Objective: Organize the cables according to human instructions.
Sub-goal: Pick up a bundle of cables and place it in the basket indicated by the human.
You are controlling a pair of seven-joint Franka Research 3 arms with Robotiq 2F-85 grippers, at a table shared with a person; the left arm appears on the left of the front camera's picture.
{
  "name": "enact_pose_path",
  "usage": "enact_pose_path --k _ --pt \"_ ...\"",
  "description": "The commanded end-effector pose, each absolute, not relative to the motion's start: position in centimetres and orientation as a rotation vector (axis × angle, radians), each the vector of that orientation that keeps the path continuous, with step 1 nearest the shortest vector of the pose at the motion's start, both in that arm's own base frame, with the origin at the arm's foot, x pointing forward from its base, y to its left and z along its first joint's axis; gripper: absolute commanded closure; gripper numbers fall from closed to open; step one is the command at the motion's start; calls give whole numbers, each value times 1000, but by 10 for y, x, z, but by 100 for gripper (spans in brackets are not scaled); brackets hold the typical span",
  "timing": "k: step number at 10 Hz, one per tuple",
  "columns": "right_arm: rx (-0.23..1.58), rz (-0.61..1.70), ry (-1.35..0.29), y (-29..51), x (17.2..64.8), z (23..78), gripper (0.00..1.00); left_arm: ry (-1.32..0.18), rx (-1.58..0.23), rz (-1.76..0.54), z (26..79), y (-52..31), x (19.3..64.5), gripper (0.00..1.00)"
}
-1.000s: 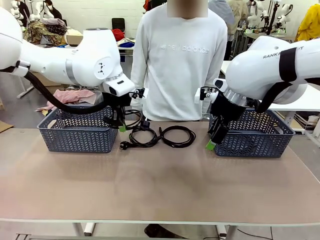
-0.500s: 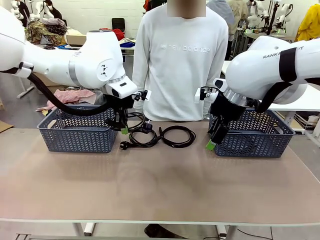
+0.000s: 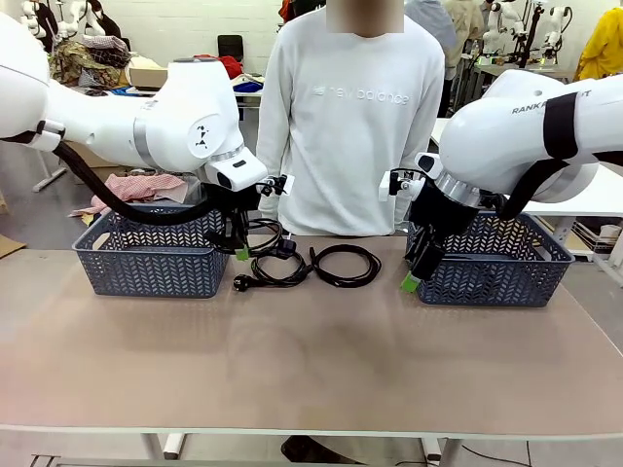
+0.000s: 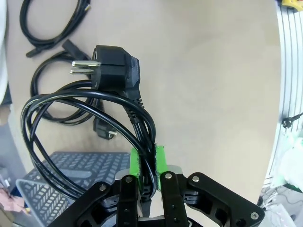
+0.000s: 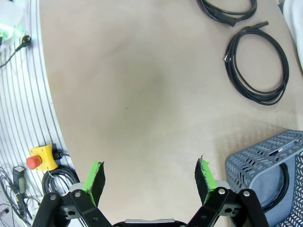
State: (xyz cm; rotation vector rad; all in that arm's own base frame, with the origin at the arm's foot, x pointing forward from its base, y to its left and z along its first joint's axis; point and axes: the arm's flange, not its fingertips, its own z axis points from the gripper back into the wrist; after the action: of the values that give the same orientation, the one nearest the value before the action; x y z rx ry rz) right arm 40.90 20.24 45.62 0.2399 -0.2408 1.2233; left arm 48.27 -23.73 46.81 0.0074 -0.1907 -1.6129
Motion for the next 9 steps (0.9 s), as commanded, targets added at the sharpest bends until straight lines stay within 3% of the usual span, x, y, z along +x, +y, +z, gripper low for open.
enact_pose_path --k 1,9 --pt "235 1222 -247 204 411 459 0 -198 62 -1627 482 -217 492 85" --pt "235 1222 -247 204 411 459 0 -190 91 -1568 514 -92 523 85"
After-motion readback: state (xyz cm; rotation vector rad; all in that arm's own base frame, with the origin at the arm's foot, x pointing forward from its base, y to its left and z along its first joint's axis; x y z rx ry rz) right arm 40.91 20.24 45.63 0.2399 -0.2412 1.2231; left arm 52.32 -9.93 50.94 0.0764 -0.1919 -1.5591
